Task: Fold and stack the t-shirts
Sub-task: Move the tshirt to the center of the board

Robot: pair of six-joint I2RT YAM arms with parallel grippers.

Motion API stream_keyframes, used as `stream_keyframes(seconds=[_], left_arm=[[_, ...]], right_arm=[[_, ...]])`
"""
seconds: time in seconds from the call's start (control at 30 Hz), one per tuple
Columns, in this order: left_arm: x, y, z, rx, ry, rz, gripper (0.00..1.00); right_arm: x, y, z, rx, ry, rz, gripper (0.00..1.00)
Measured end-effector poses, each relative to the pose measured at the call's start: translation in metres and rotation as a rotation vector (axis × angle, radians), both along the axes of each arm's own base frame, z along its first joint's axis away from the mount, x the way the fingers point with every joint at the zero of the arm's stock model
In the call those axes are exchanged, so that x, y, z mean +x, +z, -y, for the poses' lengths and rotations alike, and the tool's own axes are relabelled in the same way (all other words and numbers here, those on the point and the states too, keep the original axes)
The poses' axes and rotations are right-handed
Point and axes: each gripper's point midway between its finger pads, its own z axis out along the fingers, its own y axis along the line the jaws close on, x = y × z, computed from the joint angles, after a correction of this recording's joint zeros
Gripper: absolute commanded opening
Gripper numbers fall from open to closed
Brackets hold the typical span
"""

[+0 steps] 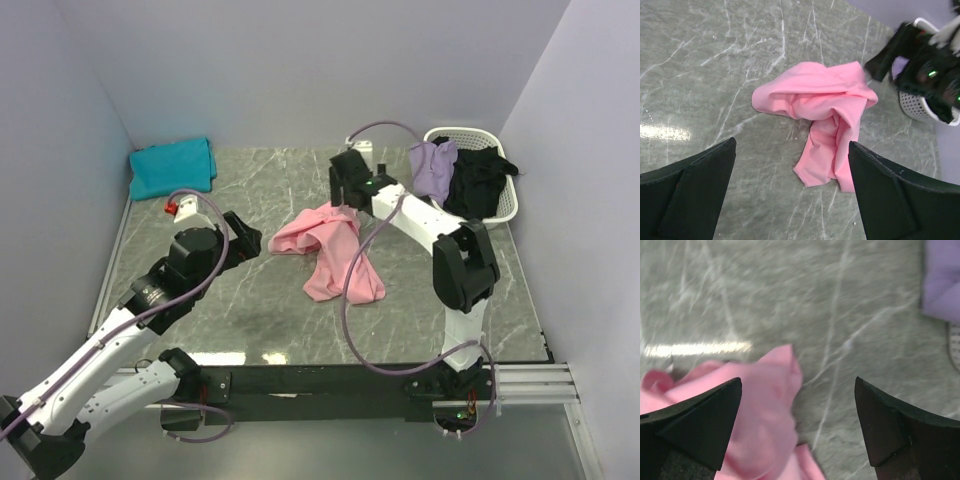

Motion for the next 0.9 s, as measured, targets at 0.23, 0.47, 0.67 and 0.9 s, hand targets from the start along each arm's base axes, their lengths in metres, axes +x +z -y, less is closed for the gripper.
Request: stream_keyframes(seconds=[0.23, 0.47, 0.67, 0.9], left_arm=[[0.007, -0.018, 0.018, 0.036, -0.067, -0.044, 1.0], [0.024, -0.07, 0.044, 0.083, -0.117, -0.161, 0.99], [0.033, -0.105, 0.048, 0.105, -0.067, -0.255, 0.99], [0.036, -0.1, 0.023, 0.078, 0.107, -0.242, 0.99]], right_arm=[[-0.02, 0.04, 0.056, 0.072, -0.081, 0.061, 1.0], [-0.102, 0.053, 0.038, 0.243, 0.108, 0.035, 1.0], [-0.161, 0.035, -0.001, 0.287, 0.338, -0.052, 1.0], [-0.17, 0.015, -0.034, 0.227, 0.474, -0.095, 1.0]])
